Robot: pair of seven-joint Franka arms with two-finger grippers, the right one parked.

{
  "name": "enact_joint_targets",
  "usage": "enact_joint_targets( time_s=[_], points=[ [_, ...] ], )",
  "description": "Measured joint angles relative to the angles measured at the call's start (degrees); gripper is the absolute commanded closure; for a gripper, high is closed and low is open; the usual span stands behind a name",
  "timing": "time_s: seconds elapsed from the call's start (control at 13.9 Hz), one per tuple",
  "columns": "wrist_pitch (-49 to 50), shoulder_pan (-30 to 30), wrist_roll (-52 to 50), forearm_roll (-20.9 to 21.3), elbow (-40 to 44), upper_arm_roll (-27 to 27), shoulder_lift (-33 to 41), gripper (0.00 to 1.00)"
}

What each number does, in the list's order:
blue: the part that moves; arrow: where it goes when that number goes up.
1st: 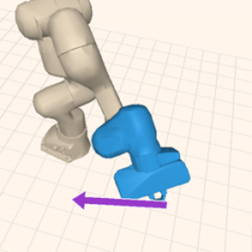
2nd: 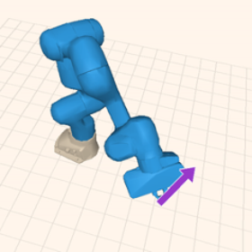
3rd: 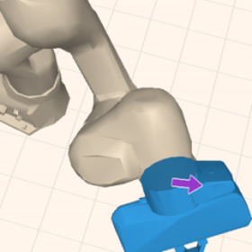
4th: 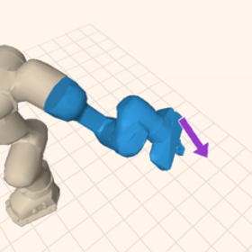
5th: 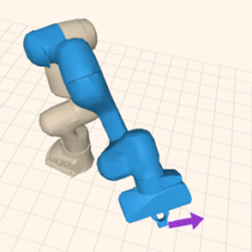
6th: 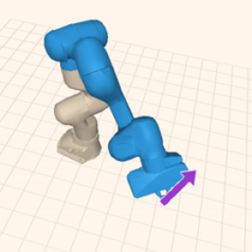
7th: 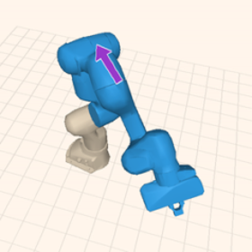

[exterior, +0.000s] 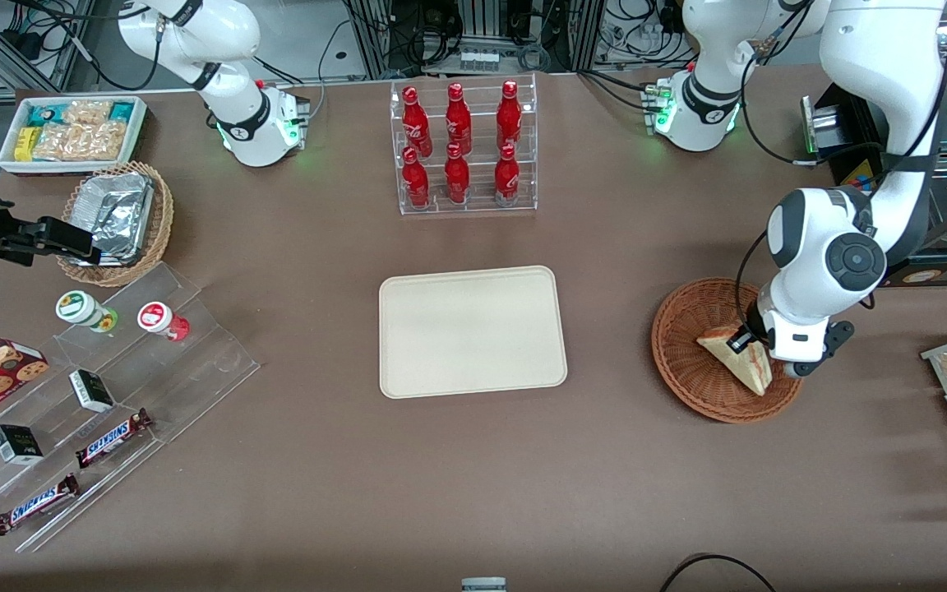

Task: Place sandwich from basket to tray
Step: 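Lift the sandwich and carry it with the left gripper over the cream tray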

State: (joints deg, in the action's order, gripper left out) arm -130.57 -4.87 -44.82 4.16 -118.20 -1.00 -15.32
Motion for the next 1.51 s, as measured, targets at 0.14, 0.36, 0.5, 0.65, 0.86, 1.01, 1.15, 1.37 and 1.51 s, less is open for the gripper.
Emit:
enact_joint_targets(
  time_s=[0.14, 0.36, 0.5, 0.65, 0.86, 1.01, 1.15, 1.37, 1.51],
  points=[
    [7.4, -1.7, 0.0, 0.9, 5.3, 0.0, 0.6, 1.00],
    [16.7, -5.2, -0.2, 0.9, 12.7, -0.7, 1.6, 1.00],
    [19.3, -9.7, -3.3, 0.9, 16.5, -1.2, 1.7, 1.00],
    [20.9, -15.1, -6.8, 0.9, 19.4, -1.6, 1.6, 1.00],
    [21.2, -23.1, -8.8, 0.9, 22.0, -1.8, -0.2, 1.00],
    [21.1, -26.0, -8.9, 0.7, 24.1, -2.3, -2.9, 1.00],
    [21.1, -26.7, -8.9, 0.4, 26.5, -4.7, -5.8, 1.00],
    [20.7, -26.9, -8.9, 0.4, 30.4, -9.1, -10.6, 1.00],
    [17.9, -27.7, -8.6, 0.5, 32.0, -11.2, -13.7, 1.00]
  ],
)
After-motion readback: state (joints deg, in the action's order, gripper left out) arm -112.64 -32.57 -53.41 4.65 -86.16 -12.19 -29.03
